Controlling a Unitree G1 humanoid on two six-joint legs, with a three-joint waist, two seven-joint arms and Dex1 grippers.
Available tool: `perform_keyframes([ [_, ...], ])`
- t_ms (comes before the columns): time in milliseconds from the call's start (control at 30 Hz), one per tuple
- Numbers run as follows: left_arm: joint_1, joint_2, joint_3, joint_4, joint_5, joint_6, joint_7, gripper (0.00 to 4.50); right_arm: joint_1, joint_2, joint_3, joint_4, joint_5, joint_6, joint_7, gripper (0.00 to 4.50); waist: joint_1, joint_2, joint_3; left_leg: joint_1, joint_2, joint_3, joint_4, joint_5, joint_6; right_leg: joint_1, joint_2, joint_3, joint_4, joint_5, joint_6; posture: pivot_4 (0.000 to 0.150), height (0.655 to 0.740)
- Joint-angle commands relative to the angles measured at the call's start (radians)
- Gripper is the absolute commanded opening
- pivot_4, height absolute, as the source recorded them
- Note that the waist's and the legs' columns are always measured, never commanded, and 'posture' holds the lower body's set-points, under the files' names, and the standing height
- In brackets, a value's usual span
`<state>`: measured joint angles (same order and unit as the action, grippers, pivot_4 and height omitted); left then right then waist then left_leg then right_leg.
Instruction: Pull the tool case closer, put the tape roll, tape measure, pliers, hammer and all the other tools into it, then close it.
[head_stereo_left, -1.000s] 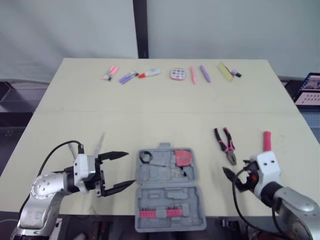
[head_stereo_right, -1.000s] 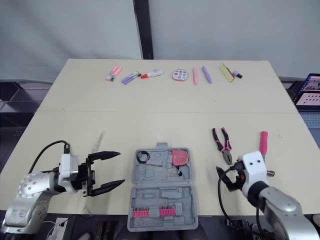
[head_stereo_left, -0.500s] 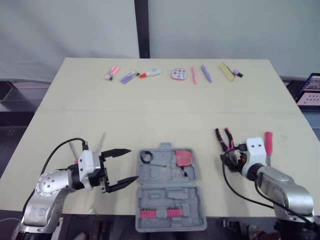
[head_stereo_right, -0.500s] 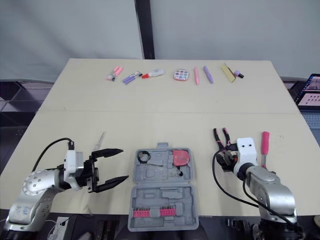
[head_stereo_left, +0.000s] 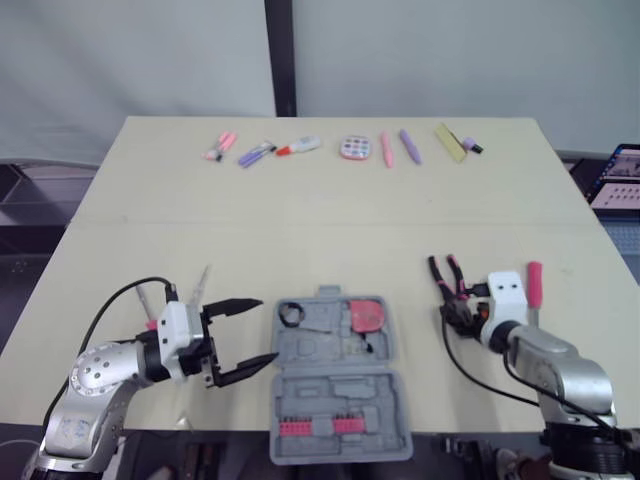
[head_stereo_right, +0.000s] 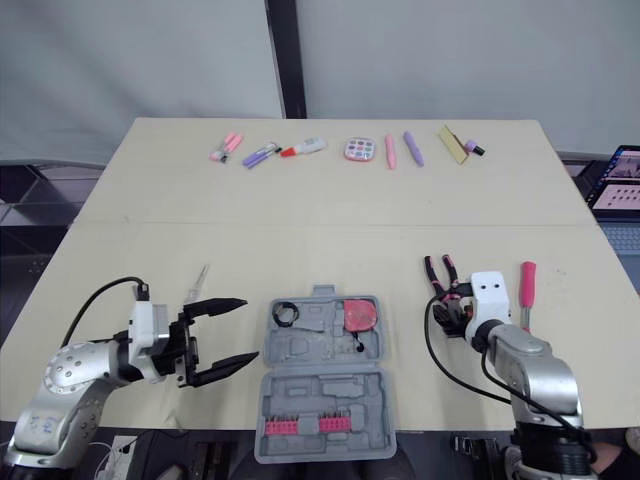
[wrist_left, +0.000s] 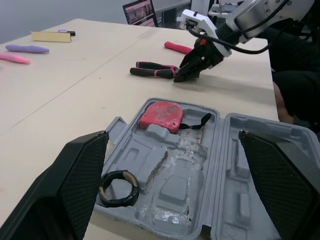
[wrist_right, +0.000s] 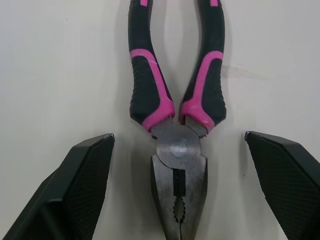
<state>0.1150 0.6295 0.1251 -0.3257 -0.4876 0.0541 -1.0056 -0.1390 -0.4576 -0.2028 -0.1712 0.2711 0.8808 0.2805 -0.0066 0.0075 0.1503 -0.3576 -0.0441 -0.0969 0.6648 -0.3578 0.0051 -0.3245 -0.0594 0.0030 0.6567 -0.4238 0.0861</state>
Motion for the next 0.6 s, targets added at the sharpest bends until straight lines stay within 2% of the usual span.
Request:
perform_keyframes([
  [33,0.009,0.006,0.009,-0.036,-0.003,-0.005,0.003,4.5,-0.004,-0.004,-0.008,-0.003,-0.004,-0.015,0.002,4.43,0.0,0.0,0.0,0.0,0.0,0.0,0.0,0.0,0.0,0.0,0.0,0.0,0.0,0.0,0.0,0.15,0.7336],
  [300,0.019,0.002,0.007,-0.041,0.001,-0.01,0.008,4.5,-0.005,0.002,-0.011,0.005,0.003,0.001,0.001,4.43,0.001,0.0,0.0,0.0,0.0,0.0,0.0,0.0,0.0,0.0,0.0,0.0,0.0,0.0,0.0,0.15,0.7336],
  [333,0.019,0.002,0.007,-0.041,0.001,-0.01,0.009,4.5,-0.005,0.002,-0.012,0.005,0.004,0.001,0.001,3.92,0.001,0.0,0.0,0.0,0.0,0.0,0.0,0.0,0.0,0.0,0.0,0.0,0.0,0.0,0.0,0.15,0.7336],
  [367,0.018,0.002,0.006,-0.041,0.001,-0.01,0.01,4.5,-0.006,0.004,-0.013,0.006,0.005,0.002,0.0,3.66,0.001,0.0,0.0,0.0,0.0,0.0,0.0,0.0,0.0,0.0,0.0,0.0,0.0,0.0,0.0,0.15,0.7336],
  [400,0.018,0.002,0.006,-0.042,0.001,-0.01,0.01,4.5,-0.007,0.005,-0.013,0.007,0.005,0.002,-0.001,3.22,0.001,0.0,0.0,0.0,0.0,0.0,0.0,0.0,0.0,0.0,0.0,0.0,0.0,0.0,0.0,0.15,0.7336],
  [467,0.016,0.002,0.005,-0.042,0.002,-0.009,0.011,4.5,-0.009,0.007,-0.014,0.009,0.004,0.003,-0.003,2.13,0.001,0.0,0.0,0.0,0.0,0.0,0.0,0.0,0.0,0.0,0.0,0.0,-0.001,0.0,0.0,0.15,0.7336],
  [533,0.014,0.002,0.004,-0.042,0.002,-0.009,0.012,4.5,-0.01,0.007,-0.014,0.01,0.004,0.004,-0.003,1.26,0.001,0.0,0.0,0.0,0.0,0.0,0.0,0.0,0.0,0.0,0.0,0.0,-0.001,0.0,0.0,0.15,0.7336],
  [567,0.015,0.002,0.003,-0.043,0.002,-0.008,0.012,4.5,-0.011,0.007,-0.014,0.012,0.004,0.004,-0.004,0.94,0.001,0.0,0.0,0.0,0.0,0.0,0.0,0.0,0.0,0.0,0.0,0.0,-0.001,0.0,0.0,0.15,0.7336],
  [600,0.015,0.002,0.003,-0.043,0.002,-0.008,0.012,4.5,-0.011,0.007,-0.014,0.012,0.004,0.005,-0.004,0.95,0.001,0.0,0.0,0.0,0.0,0.0,0.0,0.0,0.0,0.0,0.0,0.0,-0.001,0.0,0.0,0.15,0.7336],
])
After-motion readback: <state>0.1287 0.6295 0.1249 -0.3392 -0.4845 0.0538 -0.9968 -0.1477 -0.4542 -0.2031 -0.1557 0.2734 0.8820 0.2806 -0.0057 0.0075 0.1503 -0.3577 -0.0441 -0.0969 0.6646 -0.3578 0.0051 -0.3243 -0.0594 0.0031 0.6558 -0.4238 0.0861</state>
